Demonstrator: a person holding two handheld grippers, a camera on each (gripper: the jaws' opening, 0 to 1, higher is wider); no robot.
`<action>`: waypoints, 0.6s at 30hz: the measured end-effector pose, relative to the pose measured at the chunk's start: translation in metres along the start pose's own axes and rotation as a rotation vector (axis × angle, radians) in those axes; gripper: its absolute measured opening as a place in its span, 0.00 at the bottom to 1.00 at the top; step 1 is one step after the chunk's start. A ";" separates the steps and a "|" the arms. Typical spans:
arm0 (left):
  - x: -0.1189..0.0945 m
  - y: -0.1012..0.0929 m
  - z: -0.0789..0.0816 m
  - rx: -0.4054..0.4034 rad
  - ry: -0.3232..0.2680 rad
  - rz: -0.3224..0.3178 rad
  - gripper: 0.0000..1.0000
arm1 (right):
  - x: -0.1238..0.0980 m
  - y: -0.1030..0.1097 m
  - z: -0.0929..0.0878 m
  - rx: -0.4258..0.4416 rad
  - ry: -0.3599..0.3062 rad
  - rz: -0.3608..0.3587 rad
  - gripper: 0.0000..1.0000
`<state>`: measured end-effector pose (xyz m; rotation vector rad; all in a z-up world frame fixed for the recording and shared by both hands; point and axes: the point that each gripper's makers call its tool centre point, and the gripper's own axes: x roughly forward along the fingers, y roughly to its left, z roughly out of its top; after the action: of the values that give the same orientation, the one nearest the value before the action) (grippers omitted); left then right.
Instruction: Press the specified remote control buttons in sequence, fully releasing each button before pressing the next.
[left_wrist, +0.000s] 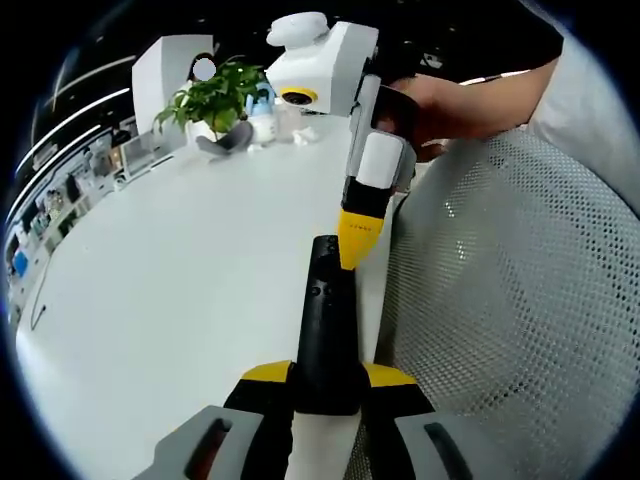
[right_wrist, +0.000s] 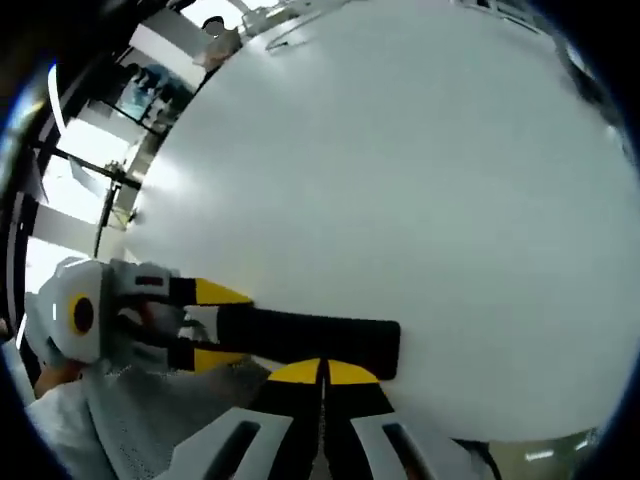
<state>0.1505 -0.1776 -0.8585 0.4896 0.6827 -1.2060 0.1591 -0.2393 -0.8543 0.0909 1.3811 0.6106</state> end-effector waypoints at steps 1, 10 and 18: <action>0.000 0.000 0.000 0.000 0.000 -0.001 0.25 | 0.001 0.000 0.000 -0.016 0.002 -0.007 0.00; 0.001 0.000 0.001 0.000 0.000 -0.001 0.25 | 0.002 -0.001 0.007 -0.182 -0.065 -0.077 0.00; 0.001 0.000 0.001 0.004 0.001 0.001 0.25 | 0.003 0.001 0.007 -0.324 -0.066 -0.119 0.00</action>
<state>0.1505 -0.1788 -0.8588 0.4939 0.6810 -1.2067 0.1651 -0.2353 -0.8554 -0.2277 1.1993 0.7165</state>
